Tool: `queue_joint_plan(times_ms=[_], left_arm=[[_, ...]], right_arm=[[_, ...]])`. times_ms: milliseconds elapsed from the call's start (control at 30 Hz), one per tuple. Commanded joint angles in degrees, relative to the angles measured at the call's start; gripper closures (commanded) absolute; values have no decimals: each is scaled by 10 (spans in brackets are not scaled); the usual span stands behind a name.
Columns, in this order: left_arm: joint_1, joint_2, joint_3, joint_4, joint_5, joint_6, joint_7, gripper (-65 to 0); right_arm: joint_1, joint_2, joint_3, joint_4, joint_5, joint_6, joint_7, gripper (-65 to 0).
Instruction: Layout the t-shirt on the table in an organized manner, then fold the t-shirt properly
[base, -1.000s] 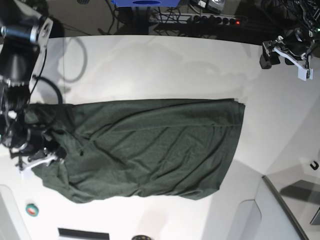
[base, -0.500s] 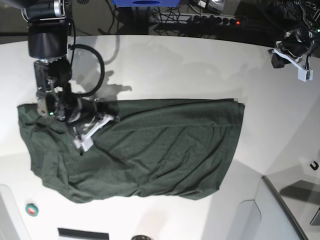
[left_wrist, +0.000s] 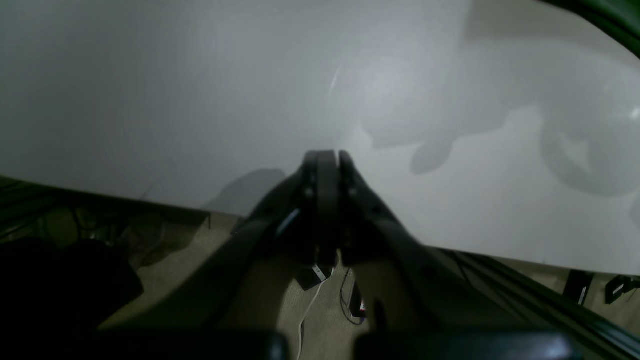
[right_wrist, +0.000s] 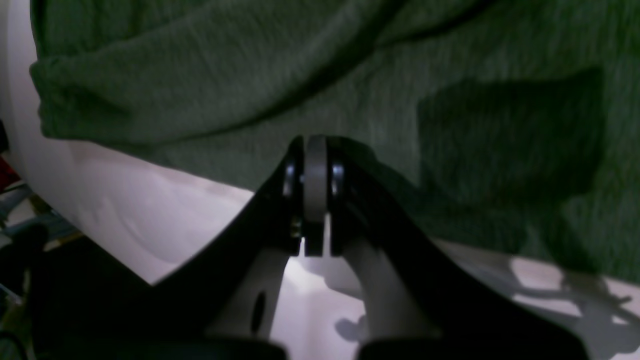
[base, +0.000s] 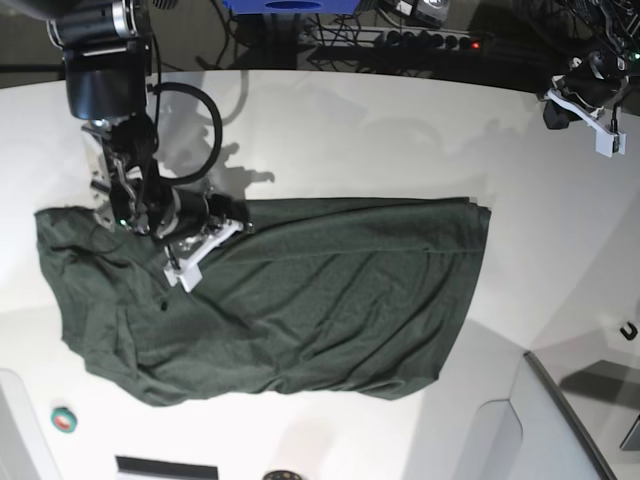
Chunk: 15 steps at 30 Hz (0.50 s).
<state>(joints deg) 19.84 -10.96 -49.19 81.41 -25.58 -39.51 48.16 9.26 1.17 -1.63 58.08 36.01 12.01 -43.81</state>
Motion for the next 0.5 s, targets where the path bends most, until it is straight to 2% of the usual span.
queue_joint_plan(times_ms=[0,467], left_arm=[[1,-10,-3,11,-7,-5,-9,0],[9,-12,-4,11,-7,-5,-9,0]], right_arm=[[21,-3,-1,3,11,5,3,-2],[44,-15,-1,-49,11,7,5,-2]])
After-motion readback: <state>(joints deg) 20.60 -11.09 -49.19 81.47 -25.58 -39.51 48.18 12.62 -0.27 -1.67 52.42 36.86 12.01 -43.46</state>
